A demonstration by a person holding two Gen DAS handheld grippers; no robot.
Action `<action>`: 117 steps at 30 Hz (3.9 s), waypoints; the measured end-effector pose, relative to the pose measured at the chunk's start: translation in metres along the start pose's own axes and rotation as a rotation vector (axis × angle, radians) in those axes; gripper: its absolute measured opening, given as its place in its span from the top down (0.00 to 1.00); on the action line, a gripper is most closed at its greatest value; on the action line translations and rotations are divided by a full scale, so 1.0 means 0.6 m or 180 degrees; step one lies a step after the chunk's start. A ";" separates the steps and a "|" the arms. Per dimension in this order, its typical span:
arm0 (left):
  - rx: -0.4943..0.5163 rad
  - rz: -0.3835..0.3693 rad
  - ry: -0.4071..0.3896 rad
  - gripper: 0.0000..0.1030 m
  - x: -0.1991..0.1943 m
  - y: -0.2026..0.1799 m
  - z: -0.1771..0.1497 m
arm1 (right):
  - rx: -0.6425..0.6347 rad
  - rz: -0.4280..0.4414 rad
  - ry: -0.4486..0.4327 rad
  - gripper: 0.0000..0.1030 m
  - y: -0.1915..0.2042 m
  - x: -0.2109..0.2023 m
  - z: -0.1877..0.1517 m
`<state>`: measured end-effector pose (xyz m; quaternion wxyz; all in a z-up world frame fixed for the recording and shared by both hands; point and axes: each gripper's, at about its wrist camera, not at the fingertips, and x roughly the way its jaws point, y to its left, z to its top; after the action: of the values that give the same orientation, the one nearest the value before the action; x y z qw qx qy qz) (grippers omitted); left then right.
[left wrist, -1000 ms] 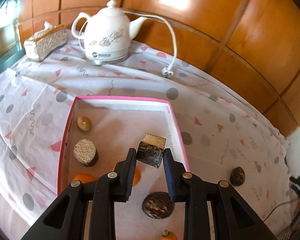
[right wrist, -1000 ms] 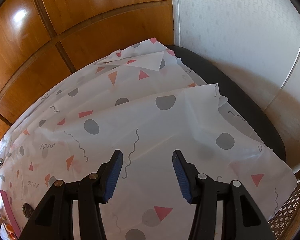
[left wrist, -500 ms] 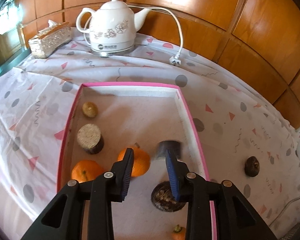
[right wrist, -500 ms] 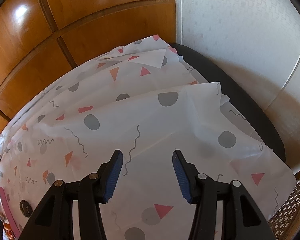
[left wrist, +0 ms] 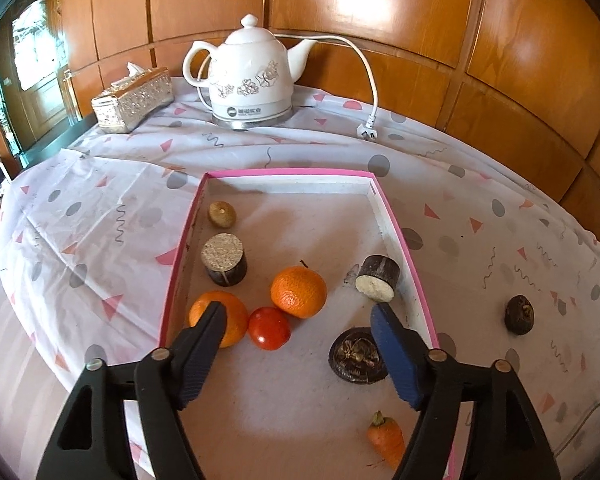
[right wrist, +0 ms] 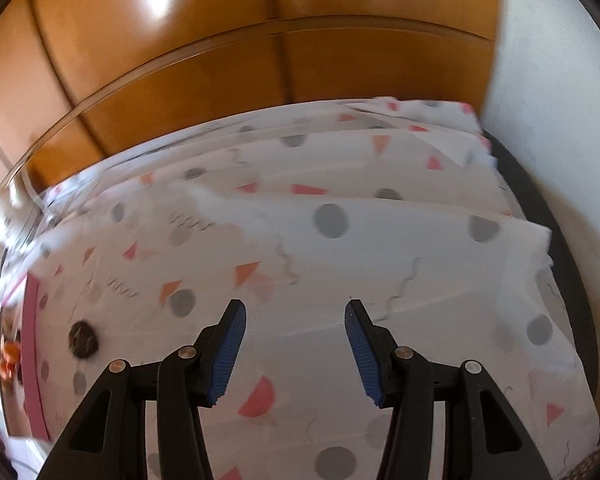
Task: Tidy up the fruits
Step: 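Carry the cut piece into the pink tray and open the left gripper, then reach the right gripper to the dark brown round fruit and grasp it, then carry the brown round fruit into the pink tray and open the right gripper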
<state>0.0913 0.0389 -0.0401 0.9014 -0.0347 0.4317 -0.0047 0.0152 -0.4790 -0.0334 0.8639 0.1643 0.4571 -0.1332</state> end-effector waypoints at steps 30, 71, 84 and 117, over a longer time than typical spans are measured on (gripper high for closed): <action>0.0027 0.0273 -0.0659 0.00 -0.094 0.008 -0.054 | -0.1642 0.0793 0.0221 0.63 0.202 0.003 -0.086; -0.0225 0.0284 -0.0387 0.00 -0.081 0.064 -0.078 | -0.2308 0.0580 0.0585 0.51 0.429 0.135 -0.103; -0.0256 0.0289 -0.0362 0.00 -0.083 0.067 -0.082 | -0.2246 0.0697 0.0585 0.51 0.436 0.122 -0.128; -0.0710 0.0506 -0.0283 0.00 -0.086 0.149 -0.087 | -0.1613 0.1315 0.0471 0.52 0.404 0.029 -0.174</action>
<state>0.0161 0.1268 -0.0386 0.9077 -0.1005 0.3906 0.1162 0.0389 -0.2170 -0.0636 0.8505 0.0427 0.4942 0.1749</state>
